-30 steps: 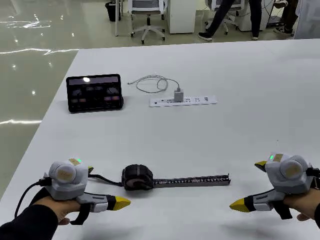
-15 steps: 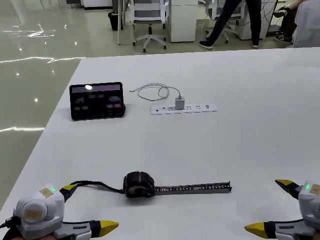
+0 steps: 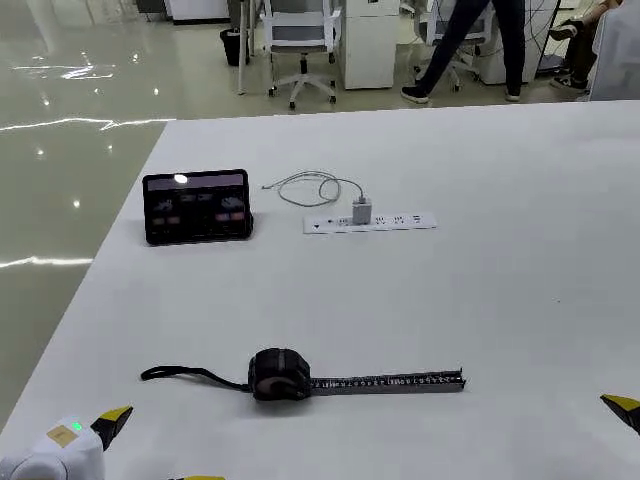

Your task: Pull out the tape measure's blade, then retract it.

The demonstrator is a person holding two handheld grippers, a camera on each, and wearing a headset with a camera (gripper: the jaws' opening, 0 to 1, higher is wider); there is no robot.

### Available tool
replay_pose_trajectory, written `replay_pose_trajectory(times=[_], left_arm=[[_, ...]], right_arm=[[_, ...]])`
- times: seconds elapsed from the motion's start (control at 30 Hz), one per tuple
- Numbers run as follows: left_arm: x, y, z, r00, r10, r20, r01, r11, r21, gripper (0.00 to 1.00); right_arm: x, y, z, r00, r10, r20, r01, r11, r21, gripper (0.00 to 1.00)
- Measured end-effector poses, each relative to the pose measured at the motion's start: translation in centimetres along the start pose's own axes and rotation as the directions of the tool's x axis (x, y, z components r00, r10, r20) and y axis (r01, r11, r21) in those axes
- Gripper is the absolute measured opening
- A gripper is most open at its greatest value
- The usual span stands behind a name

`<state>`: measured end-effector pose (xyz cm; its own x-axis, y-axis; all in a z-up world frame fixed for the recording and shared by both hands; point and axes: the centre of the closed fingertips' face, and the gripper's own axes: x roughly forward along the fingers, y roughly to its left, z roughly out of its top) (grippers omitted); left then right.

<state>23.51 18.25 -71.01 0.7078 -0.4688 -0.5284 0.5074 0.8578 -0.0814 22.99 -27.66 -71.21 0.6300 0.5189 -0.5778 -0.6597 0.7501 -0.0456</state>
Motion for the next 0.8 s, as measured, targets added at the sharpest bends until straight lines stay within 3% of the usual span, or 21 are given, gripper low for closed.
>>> replay_pose_trajectory(times=[0.27, 0.53, 0.67, 0.8], left_arm=[[-0.4, 0.8, 0.2, 0.9998, 0.016, -0.01, -0.017, 1.0, -0.002, 1.0], [0.1, 0.4, 0.1, 0.9992, -0.009, -0.04, 0.01, 1.0, 0.007, 1.0], [0.7, 0.5, 0.1, 0.9981, 0.009, -0.061, -0.007, 0.999, 0.031, 1.0], [1.5, 0.0, 0.9, 0.9986, 0.0, -0.053, 0.0, 1.0, 0.005, 1.0]], right_arm=[[-0.8, 0.1, -0.8, 0.9999, -0.007, -0.01, 0.007, 1.0, 0.021, 1.0], [-0.7, 0.3, -1.1, 0.9999, -0.004, -0.013, 0.004, 1.0, 0.017, 1.0], [-0.7, 0.0, -1.1, 0.9999, 0.0, -0.012, 0.0, 1.0, 0.006, 1.0], [-0.3, -0.3, -1.0, 0.9998, -0.001, -0.02, 0.001, 1.0, 0.001, 1.0]])
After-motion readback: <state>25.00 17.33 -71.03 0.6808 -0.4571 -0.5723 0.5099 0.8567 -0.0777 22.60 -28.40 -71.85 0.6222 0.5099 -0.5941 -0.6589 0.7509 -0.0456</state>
